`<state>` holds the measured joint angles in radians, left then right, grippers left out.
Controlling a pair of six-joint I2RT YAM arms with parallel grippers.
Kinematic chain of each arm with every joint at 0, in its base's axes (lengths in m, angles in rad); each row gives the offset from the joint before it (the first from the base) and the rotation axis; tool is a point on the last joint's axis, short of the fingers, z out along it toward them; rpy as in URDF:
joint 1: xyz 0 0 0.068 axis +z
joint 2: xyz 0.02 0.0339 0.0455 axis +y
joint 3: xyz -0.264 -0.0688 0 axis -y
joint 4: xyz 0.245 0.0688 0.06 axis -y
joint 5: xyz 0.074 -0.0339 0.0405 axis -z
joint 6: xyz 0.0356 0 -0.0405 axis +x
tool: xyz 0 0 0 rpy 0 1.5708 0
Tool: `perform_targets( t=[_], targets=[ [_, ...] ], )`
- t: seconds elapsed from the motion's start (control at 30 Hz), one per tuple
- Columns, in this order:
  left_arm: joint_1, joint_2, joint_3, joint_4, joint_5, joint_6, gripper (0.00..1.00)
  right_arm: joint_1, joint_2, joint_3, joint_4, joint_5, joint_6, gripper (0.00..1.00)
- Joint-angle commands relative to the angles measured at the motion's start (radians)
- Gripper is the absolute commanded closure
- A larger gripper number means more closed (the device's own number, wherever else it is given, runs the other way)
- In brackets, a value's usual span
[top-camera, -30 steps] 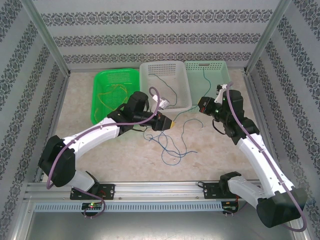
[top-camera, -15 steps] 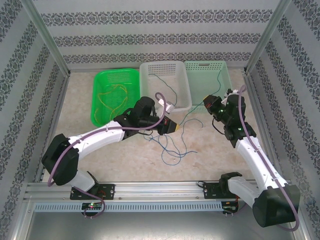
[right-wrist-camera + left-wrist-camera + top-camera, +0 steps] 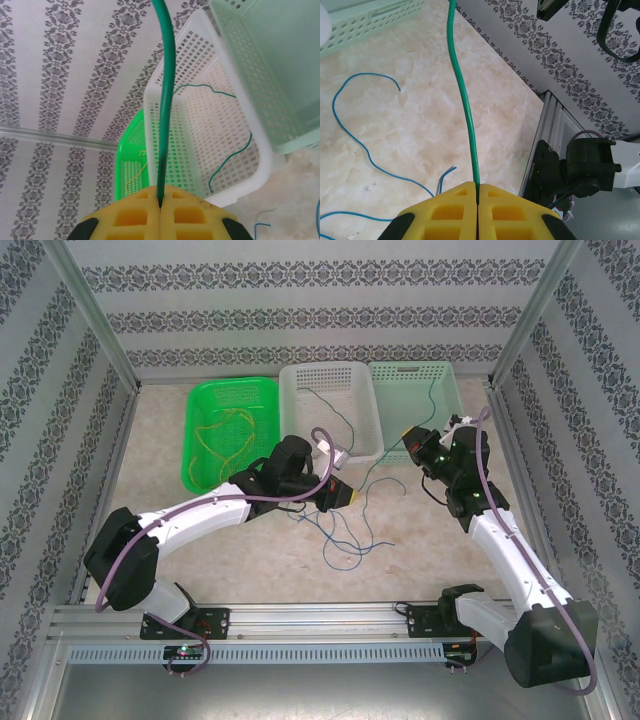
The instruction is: Untangle the cables
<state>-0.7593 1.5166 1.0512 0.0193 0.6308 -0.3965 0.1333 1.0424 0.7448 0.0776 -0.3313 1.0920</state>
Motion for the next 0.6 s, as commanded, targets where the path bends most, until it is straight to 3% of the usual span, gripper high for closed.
perform_targets(
  t=[0.0, 0.57],
  targets=[
    [-0.016, 0.003, 0.001, 0.017, 0.012, -0.005, 0.97, -0.003, 0.022, -0.041, 0.11, -0.006, 0.067, 1.0],
    [-0.041, 0.046, 0.015, -0.001, -0.003, -0.01, 1.0, -0.006, 0.085, -0.075, 0.314, -0.027, 0.215, 1.0]
  ],
)
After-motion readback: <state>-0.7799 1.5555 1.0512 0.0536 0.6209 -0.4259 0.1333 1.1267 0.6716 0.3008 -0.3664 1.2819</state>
